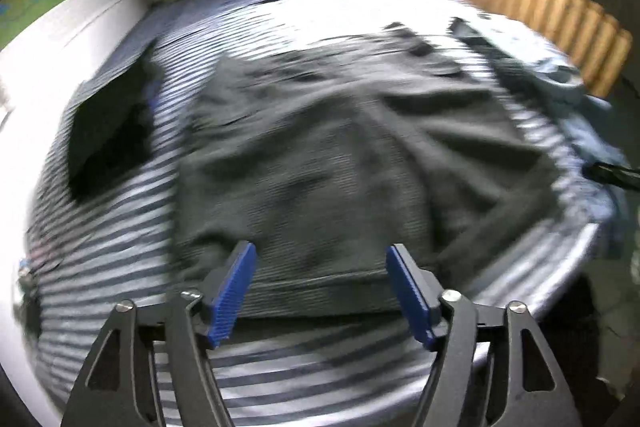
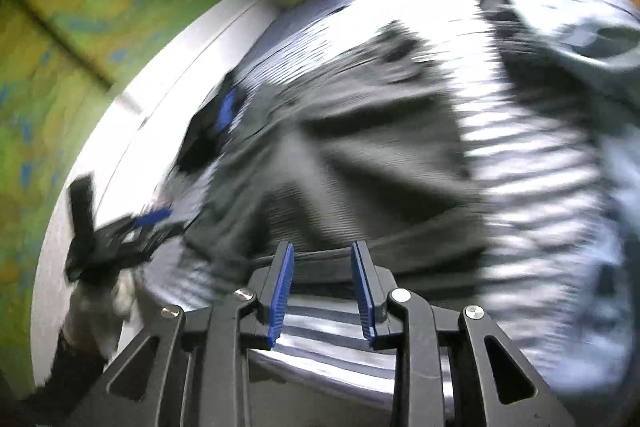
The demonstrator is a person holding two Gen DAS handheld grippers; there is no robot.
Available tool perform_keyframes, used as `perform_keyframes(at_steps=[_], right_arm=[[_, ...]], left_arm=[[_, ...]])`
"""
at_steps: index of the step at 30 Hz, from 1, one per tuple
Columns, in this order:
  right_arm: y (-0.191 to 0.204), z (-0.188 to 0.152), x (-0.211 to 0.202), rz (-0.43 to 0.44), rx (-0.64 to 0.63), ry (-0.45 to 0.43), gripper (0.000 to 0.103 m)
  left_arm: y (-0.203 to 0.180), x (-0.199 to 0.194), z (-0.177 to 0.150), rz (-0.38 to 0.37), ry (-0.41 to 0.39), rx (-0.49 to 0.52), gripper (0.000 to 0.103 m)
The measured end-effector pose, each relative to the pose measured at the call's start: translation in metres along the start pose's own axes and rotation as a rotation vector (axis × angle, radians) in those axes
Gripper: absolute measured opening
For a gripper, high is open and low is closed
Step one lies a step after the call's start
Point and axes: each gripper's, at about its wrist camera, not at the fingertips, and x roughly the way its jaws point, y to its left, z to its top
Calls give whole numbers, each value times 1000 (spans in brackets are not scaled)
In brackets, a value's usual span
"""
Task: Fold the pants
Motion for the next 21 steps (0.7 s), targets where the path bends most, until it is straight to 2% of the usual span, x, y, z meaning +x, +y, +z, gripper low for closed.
perform_keyframes(at_steps=[3,9,15,17,19,21], right_arm=[[-37,3,-24,-22,92,-42,27],[-69,17,-45,-49,123,-97,27],[-94,54,-55,-39,133,-126,28],[-100,72,-52,-22,138,-122,31],[-106,89,-47,-17,141,-116,35],[-111,109,-39,-20,136,-113,36]], left_arm=[[-60,6,16,-118,5,71,76],[-170,39,48,-242,34,161,76],[-236,86,70,-307,74,209,78],[-253,100,72,-291,87,236,83],[-262,115,75,-264,103,253,83],[-262,127,77,-274,123,236,83]])
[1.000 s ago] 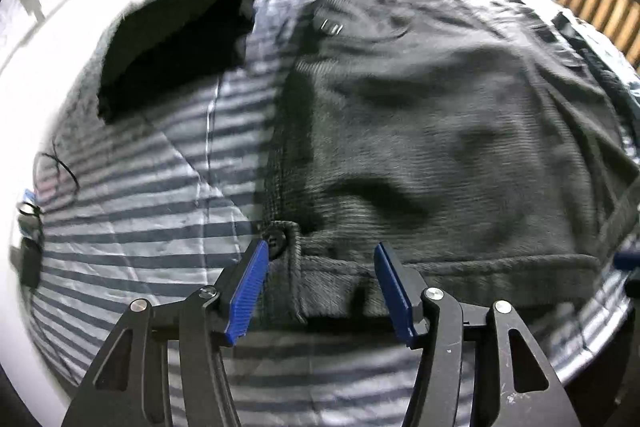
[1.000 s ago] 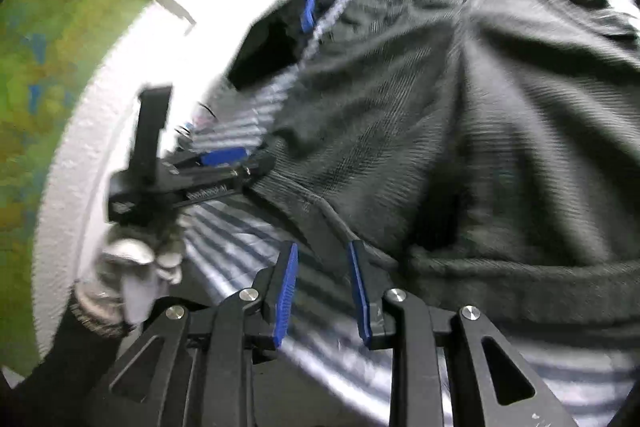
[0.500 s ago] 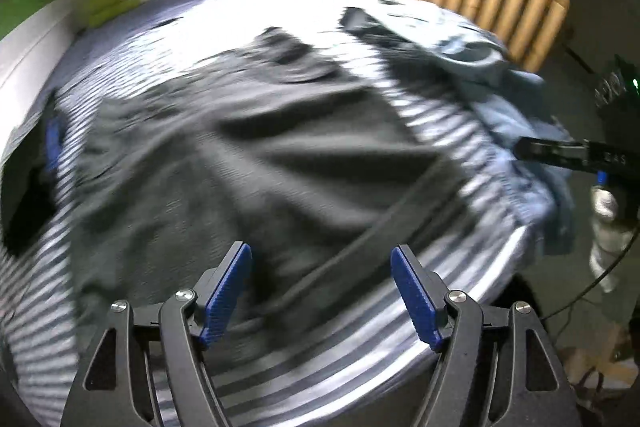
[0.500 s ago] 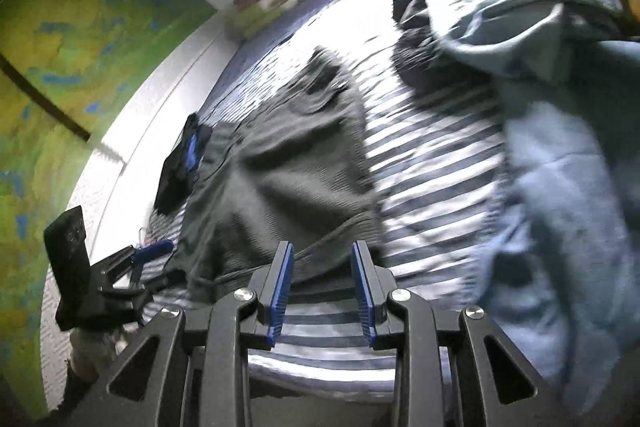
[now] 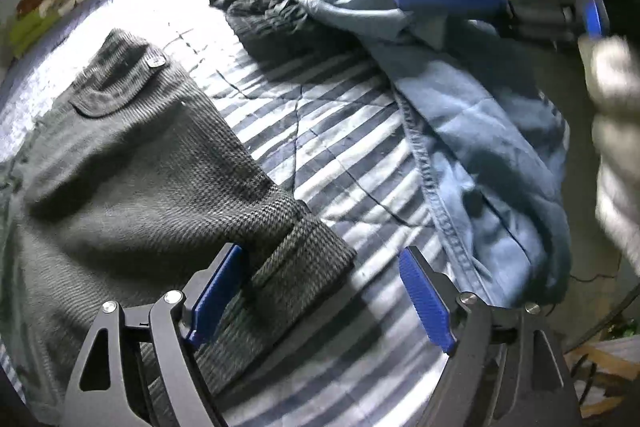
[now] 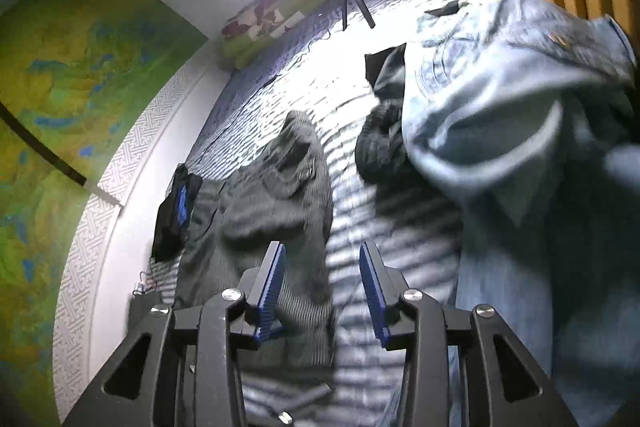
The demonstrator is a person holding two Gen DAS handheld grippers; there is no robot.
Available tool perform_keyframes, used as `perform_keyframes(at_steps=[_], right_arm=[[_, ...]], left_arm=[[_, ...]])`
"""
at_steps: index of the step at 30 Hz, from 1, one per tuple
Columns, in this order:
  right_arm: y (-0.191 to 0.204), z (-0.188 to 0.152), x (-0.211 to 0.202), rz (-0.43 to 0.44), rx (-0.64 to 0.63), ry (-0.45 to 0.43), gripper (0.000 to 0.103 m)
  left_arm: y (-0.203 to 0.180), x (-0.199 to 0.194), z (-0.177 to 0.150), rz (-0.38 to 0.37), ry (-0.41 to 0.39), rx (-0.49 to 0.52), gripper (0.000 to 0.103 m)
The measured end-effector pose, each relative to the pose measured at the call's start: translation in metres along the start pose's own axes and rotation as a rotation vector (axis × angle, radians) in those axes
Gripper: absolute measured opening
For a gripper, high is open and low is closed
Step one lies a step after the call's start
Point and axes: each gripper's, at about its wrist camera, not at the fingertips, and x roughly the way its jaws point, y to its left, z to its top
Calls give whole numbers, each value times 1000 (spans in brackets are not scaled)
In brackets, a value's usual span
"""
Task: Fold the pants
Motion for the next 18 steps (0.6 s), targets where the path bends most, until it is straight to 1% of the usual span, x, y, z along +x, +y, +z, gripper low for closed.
perform_keyframes(at_steps=[2,3,5,6,7,10,13,14,18], right_arm=[[1,17,14,12,-5,20,38],[2,25,21,15,-10,27,38],[5,39,40,7,-20,38,39],[8,45,51,8,-26,49,39],[11,52,66,20,-34,70,40],[16,69,105,22,-37,99,42],[19,81,140,12,-27,117,44],[20,87,156,8,-21,127,44],[20,99,198,4,12,158,48]], left_arm=[[6,6,-1,-9,11,-13,71],[11,7,-1,-13,11,-25,52],[22,2,-4,-77,2,-60,48],[27,-3,-5,-105,-13,-75,42],[30,-7,-6,-118,-23,-80,35],[34,-27,-10,-131,-76,-79,27],[43,-45,-15,-164,-121,-104,24],[45,-50,-15,-170,-129,-111,23],[63,-63,-19,-203,-158,-153,20]])
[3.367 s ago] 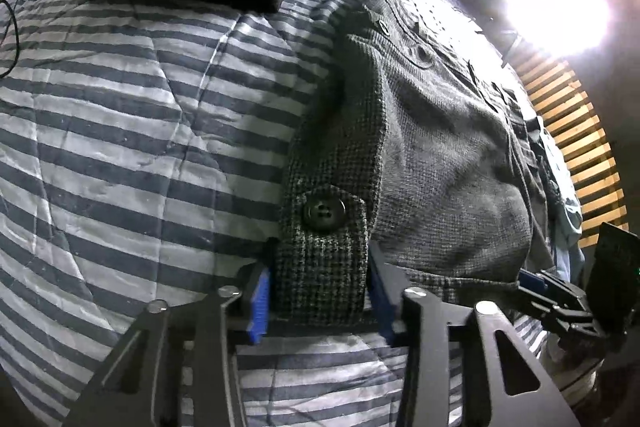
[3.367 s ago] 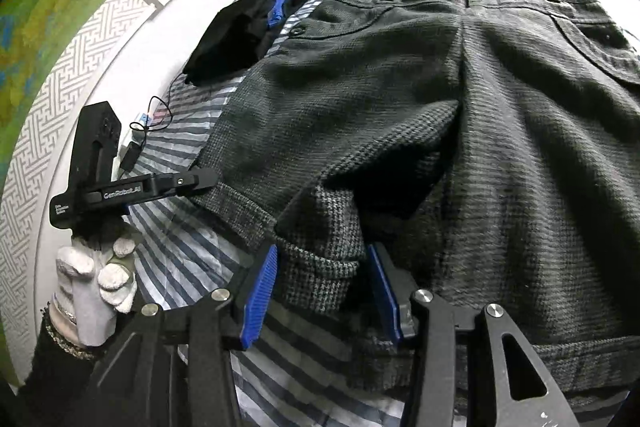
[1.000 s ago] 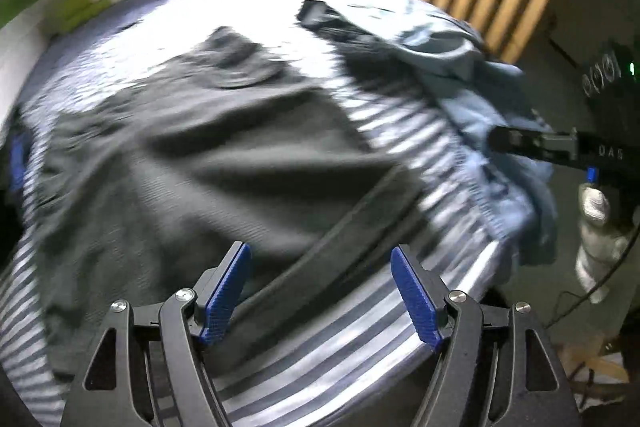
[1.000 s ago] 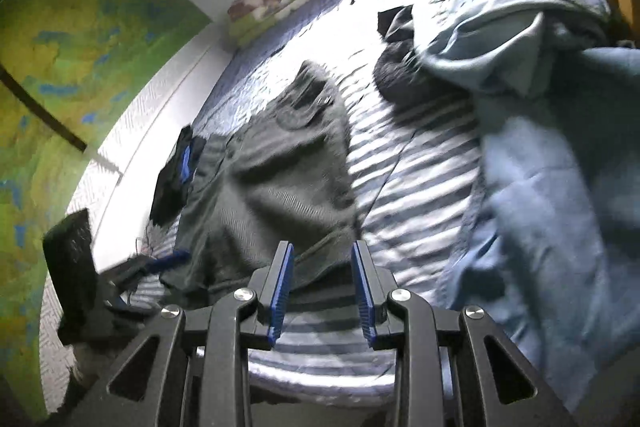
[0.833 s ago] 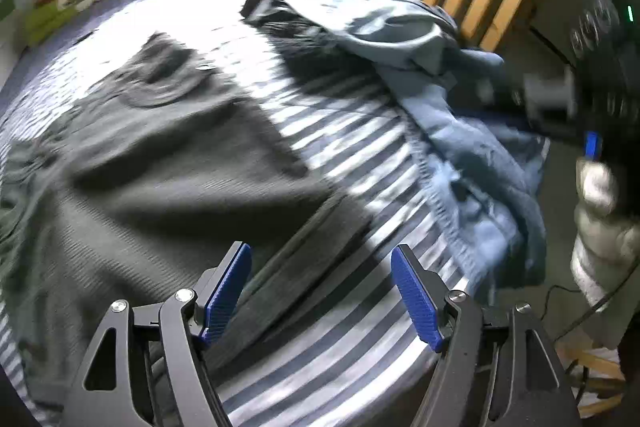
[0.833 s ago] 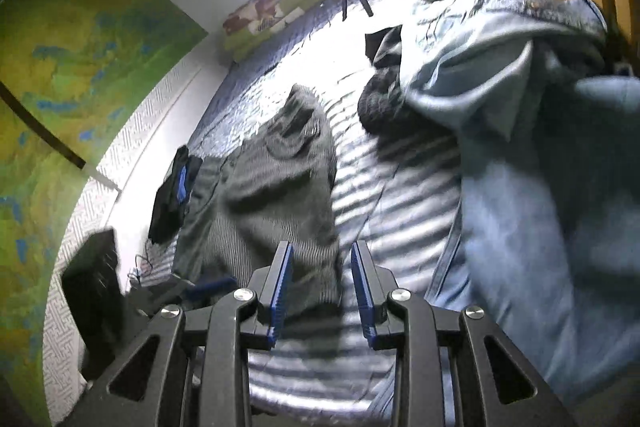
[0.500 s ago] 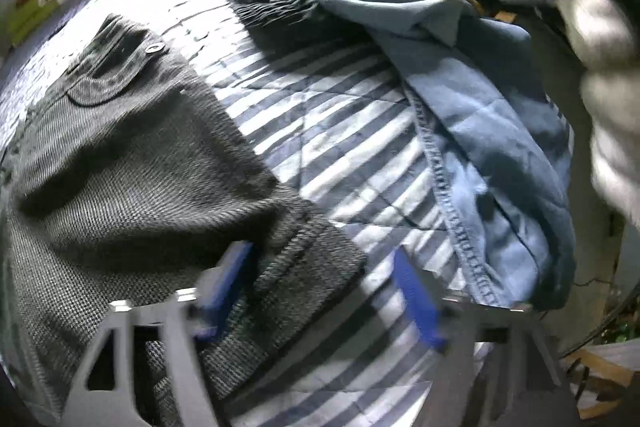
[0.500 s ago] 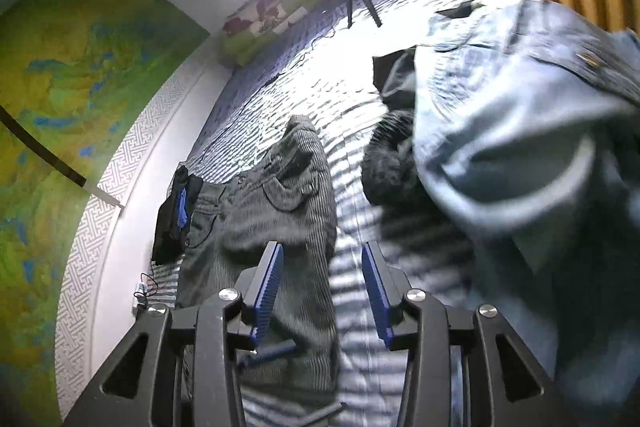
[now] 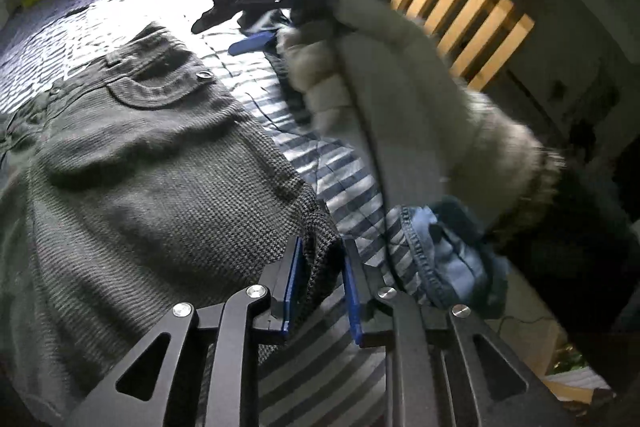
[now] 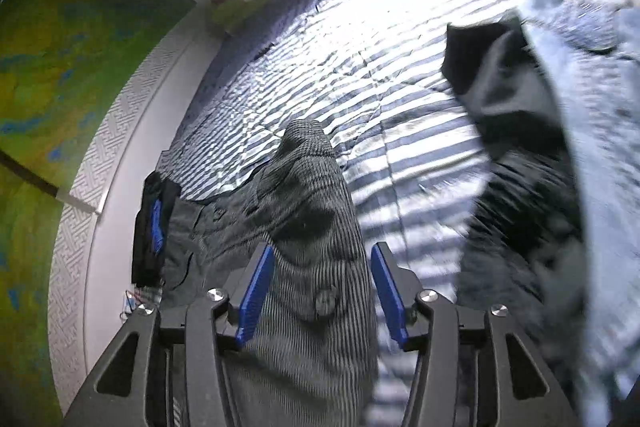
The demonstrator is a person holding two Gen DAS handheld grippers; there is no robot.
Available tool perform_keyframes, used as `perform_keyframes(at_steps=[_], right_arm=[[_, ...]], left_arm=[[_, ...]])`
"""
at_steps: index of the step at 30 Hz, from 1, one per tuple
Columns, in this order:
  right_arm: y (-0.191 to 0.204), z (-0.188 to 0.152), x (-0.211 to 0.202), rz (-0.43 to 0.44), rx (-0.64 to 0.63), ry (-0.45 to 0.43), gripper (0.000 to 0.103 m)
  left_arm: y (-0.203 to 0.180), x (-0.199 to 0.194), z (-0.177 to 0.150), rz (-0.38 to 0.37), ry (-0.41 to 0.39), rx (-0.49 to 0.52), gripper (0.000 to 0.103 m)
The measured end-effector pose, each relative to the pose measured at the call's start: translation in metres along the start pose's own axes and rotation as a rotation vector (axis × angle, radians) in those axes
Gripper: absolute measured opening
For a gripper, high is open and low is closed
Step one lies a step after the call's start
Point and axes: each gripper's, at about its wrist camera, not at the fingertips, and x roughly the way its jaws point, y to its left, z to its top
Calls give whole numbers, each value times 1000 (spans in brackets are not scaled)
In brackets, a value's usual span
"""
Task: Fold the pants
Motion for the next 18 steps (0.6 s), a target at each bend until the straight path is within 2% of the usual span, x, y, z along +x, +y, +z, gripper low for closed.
perform_keyframes(at_steps=[7,9,12,13,15,18], right_arm=[[-3,23,50,6,70,17,49],[-2,27,60,17,90,20,49],[-1,33,70,30,128,20,47],[0,34,71,28,137,12,36],[3,36,71,2,135,8,22],[15,36,63,-39,93,-1,16]], left_arm=[[15,-30,-8,-49,-51,-63,18],[18,-35,-10,-66,-55,-77,11],[21,-40,-13,-66,-68,-87,10],[23,-42,-14,-65,-71,-91,10],[27,-44,-15,-66,-81,-98,9],[37,-52,-22,-79,-94,-124,8]])
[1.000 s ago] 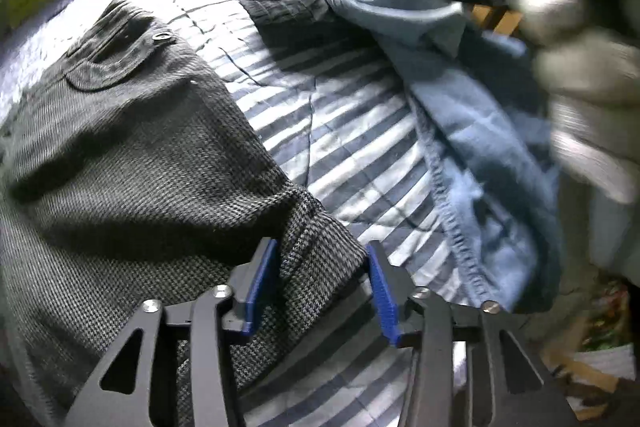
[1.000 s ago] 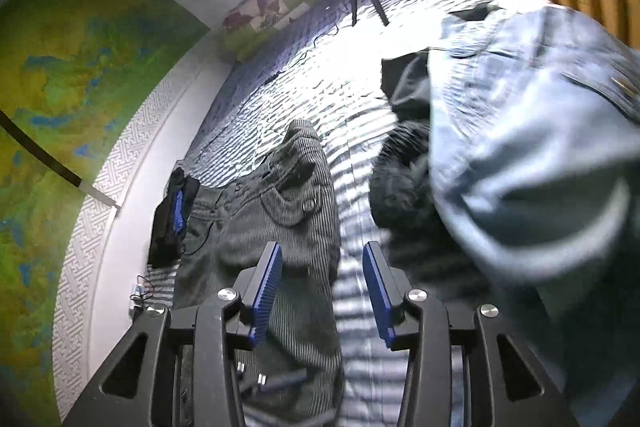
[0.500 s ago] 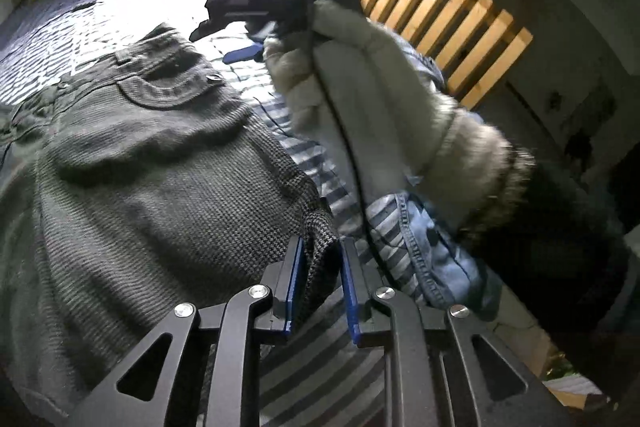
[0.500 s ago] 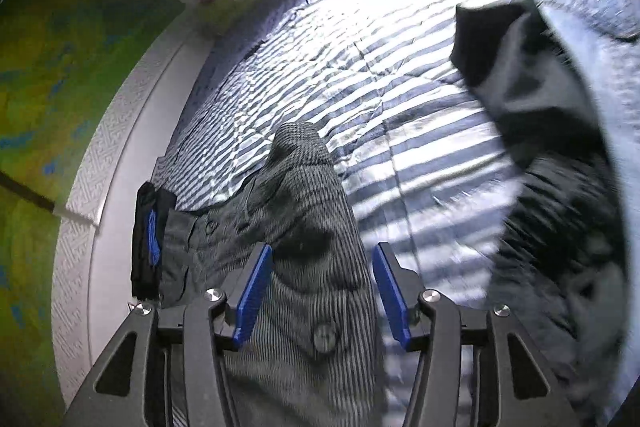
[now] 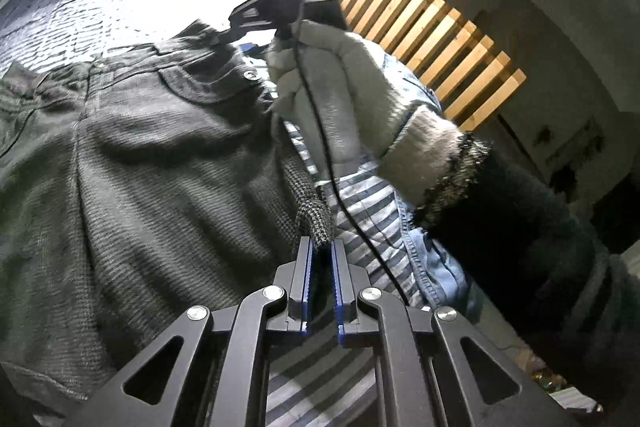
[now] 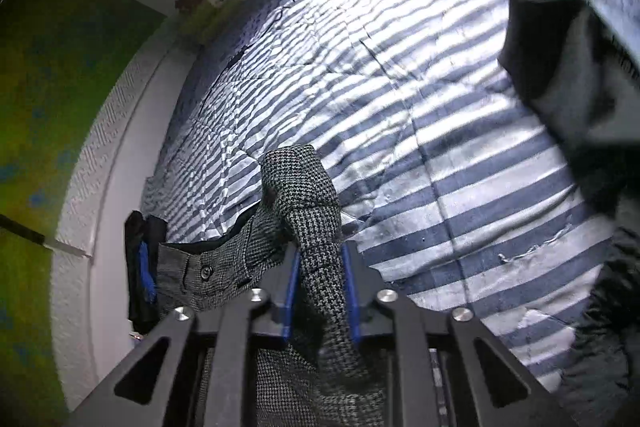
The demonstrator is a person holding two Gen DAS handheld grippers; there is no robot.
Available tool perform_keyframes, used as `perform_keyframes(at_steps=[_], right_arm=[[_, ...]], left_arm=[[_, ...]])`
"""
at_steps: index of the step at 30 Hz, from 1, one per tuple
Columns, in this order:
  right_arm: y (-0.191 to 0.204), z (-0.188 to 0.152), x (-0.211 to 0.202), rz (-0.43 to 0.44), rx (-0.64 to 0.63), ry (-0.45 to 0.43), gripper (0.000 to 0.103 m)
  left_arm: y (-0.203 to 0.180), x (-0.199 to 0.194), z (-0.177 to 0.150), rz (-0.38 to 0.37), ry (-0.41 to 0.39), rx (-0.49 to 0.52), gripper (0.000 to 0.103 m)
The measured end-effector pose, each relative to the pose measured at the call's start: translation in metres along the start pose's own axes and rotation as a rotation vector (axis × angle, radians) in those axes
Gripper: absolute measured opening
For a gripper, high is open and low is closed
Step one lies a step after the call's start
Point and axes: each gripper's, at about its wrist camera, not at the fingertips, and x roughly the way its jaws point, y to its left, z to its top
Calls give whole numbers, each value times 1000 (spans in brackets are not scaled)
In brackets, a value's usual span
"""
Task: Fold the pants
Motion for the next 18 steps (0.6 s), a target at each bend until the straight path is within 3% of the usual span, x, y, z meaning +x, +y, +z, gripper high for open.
perform_keyframes(at_steps=[10,18], right_arm=[[85,10,-38,-111,-163,-10,14],[175,-2,-23,-197,-242,-36,12]], left_arm=[[44,-71,-29,-11,-113,-99,6],[109,-133,-67,4,-212,-233,6]])
